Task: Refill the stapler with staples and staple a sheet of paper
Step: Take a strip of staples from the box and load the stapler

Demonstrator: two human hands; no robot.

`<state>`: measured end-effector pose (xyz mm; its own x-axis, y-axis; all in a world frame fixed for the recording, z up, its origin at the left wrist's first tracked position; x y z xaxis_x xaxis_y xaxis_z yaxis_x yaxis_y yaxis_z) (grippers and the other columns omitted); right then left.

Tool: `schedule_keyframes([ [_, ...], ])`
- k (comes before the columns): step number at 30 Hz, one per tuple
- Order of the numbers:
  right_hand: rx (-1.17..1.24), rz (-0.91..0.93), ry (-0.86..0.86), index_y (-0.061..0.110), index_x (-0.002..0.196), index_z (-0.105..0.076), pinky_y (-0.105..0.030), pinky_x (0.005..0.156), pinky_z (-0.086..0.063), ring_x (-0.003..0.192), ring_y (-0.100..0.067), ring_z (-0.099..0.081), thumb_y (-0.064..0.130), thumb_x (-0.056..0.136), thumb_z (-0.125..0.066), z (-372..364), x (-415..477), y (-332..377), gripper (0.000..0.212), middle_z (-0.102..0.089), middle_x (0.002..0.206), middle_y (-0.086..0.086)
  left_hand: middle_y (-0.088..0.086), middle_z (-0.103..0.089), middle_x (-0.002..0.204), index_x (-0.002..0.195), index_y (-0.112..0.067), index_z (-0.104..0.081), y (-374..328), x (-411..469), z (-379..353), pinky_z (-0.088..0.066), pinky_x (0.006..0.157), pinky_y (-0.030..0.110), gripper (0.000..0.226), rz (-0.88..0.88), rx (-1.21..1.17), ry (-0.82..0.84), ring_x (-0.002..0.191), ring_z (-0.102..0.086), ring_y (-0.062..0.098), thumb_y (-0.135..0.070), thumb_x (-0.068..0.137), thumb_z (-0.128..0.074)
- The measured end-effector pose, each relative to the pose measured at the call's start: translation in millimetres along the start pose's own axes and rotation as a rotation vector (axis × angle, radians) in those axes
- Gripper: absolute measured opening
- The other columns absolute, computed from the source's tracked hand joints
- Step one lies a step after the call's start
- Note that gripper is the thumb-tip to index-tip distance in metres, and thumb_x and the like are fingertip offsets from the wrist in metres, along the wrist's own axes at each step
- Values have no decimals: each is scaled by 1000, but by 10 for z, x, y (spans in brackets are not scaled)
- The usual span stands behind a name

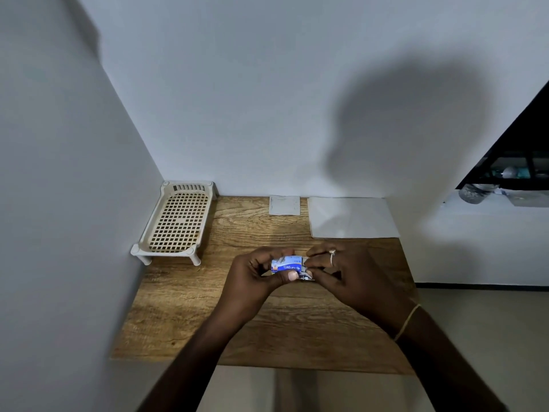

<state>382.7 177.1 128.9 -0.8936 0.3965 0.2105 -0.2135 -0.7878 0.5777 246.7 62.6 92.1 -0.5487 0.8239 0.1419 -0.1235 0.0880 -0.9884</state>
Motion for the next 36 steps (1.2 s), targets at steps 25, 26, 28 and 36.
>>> schedule_keyframes([
  [25, 251, -104, -19, 29, 100, -81, -32, 76, -59, 88, -1, -70, 35, 84, -77, -185, 14, -310, 18, -77, 94, 17, 3, -78, 95, 90, -14, -80, 48, 6, -63, -54, 83, 25, 18, 3, 68, 67, 95, -74, 15, -5, 75, -86],
  [26, 329, -134, -18, 29, 99, -81, -32, 75, -60, 88, -4, -72, 35, 83, -79, -219, 5, -361, 18, -77, 94, 16, 3, -78, 96, 90, -13, -80, 54, 9, -60, -55, 84, 27, 18, 6, 86, 72, 96, -74, 15, -6, 75, -86],
  [28, 560, -200, -13, 26, 99, -82, -34, 71, -62, 85, -15, -75, 30, 82, -81, -309, -29, -446, 17, -79, 95, 7, 2, -78, 98, 92, -12, -80, 60, 22, -56, -56, 87, 32, 19, 17, 136, 78, 99, -74, 14, -9, 75, -87],
  [36, 1108, -415, -110, 8, 100, -80, -28, 70, -59, 87, -24, -74, 11, 76, -86, -707, -235, -680, 25, -77, 104, -15, -13, -77, 102, 102, -25, -79, 10, 63, -77, -59, 84, 29, 34, 6, 385, 66, 94, -71, 0, -22, 71, -91],
])
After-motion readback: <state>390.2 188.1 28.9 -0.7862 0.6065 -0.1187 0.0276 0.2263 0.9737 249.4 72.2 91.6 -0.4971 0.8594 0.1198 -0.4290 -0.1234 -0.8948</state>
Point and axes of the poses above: each hand's wrist, its own x-axis towards the middle knuckle, its own z-axis out of the back of the hand, y = z × x, the point moved 7 cm from there along x, towards the middle knuckle
